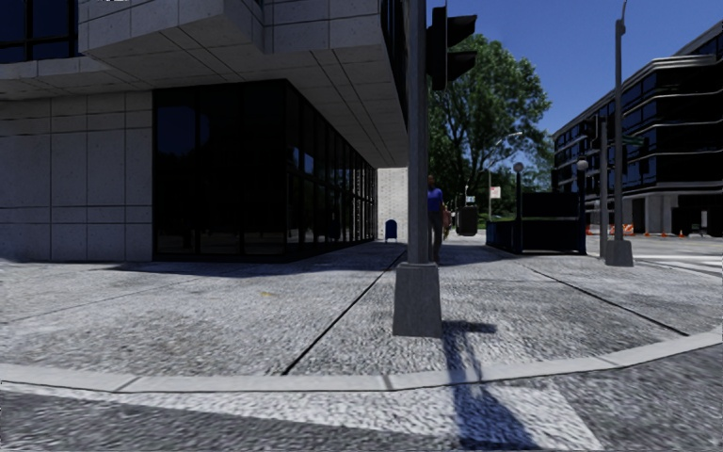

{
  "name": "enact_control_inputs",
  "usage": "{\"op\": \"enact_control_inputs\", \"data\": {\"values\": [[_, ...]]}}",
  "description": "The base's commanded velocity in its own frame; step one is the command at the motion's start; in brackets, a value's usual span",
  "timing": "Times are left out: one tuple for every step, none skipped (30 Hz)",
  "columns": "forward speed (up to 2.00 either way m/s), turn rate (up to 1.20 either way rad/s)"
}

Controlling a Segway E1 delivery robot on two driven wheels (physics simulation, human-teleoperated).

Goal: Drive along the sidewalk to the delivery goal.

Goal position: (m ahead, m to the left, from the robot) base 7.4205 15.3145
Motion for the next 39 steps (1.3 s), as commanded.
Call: {"op": "enact_control_inputs", "data": {"values": [[1.39, 0.57], [1.39, 0.57], [1.39, 0.57], [1.39, 0.57], [1.40, 0.57], [1.40, 0.57], [1.40, 0.57], [1.40, 0.57], [1.40, 0.56], [1.40, 0.55], [1.40, 0.55], [1.40, 0.54], [1.40, 0.54], [1.40, 0.54], [1.40, 0.54], [1.40, 0.54], [1.40, 0.53], [1.40, 0.53], [1.40, 0.53], [1.40, 0.52], [1.40, 0.52], [1.40, 0.51], [1.40, 0.51], [1.40, 0.51], [1.40, 0.51], [1.40, 0.50], [1.40, 0.50], [1.40, 0.49], [1.40, 0.49], [1.40, 0.49], [1.40, 0.49], [1.40, 0.49], [1.40, 0.49], [1.40, 0.49], [1.40, 0.49], [1.40, 0.49], [1.40, 0.49], [1.40, 0.49], [1.40, 0.49]]}}
